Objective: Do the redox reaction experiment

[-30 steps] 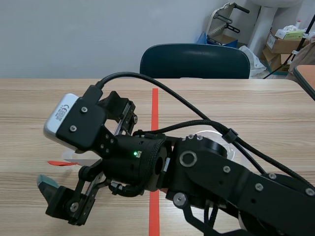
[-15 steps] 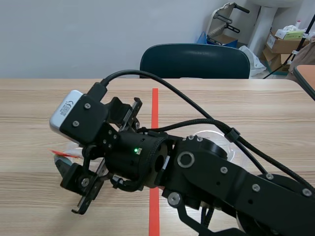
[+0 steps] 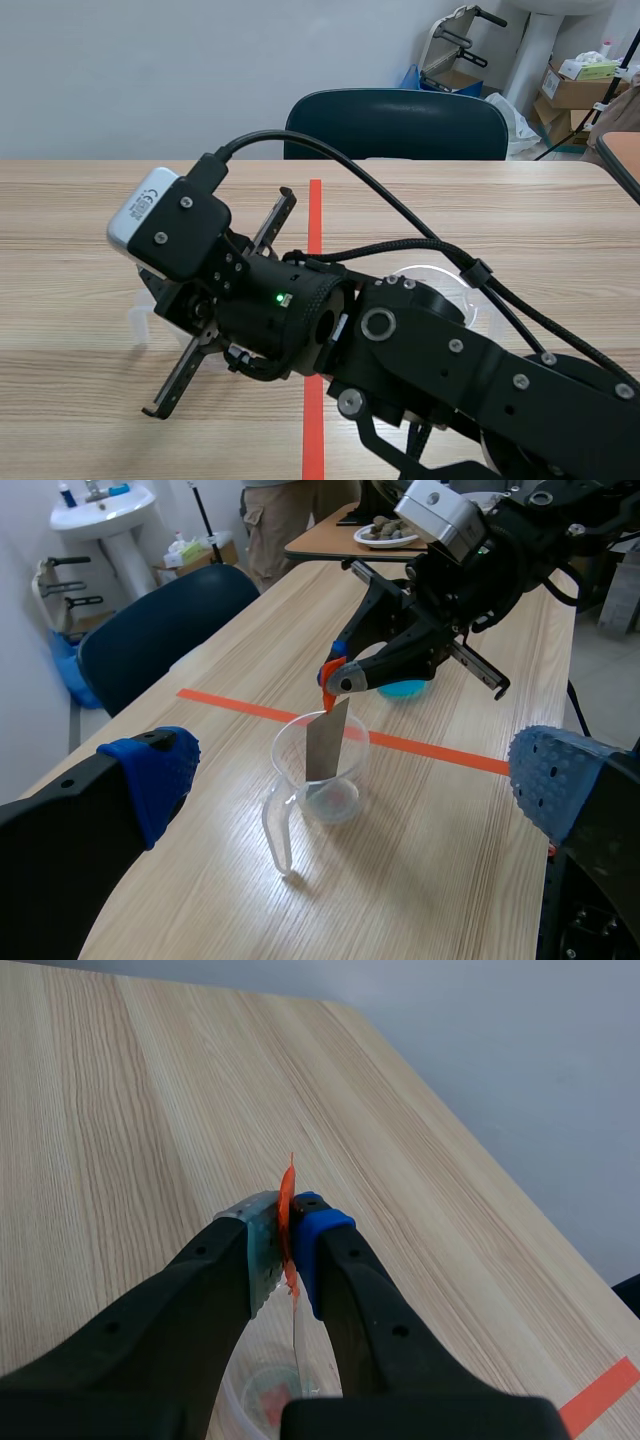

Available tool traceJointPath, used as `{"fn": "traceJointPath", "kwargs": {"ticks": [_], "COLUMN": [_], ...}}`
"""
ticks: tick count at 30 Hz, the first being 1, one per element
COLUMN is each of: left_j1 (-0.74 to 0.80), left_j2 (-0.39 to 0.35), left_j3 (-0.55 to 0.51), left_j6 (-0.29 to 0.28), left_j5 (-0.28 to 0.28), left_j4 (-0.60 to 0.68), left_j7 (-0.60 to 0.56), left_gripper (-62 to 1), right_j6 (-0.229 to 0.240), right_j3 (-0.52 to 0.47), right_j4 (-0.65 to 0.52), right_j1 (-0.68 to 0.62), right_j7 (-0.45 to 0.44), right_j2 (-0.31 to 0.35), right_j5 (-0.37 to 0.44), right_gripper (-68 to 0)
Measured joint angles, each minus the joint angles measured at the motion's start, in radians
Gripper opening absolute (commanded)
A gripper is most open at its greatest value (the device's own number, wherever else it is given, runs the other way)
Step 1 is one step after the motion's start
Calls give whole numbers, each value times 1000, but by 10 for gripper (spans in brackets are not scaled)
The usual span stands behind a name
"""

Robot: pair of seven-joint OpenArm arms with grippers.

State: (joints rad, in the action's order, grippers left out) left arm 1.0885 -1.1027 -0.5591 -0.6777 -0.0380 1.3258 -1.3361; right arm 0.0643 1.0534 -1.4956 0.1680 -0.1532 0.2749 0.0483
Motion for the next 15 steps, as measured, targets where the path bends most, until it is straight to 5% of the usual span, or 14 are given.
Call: {"fn": "traceJointPath", "kwargs": {"ticks": [5,15], "left_j1": [0,0], "left_j2": [0,9], "left_j3": [0,0], "left_j6": [2,3], "left_j5": [-3,-6], "left_j4": [25,26], "left_j7": [0,30], "left_gripper": [14,14], "right_j6": [32,116], "right_j3": [-8,-116], "right_j4": [-11,-262], "right_j1": [0,0], "right_j7": [28,318], "right_j2": [0,3], "right_j5": [1,120], "right_gripper": [-666,-666]}}
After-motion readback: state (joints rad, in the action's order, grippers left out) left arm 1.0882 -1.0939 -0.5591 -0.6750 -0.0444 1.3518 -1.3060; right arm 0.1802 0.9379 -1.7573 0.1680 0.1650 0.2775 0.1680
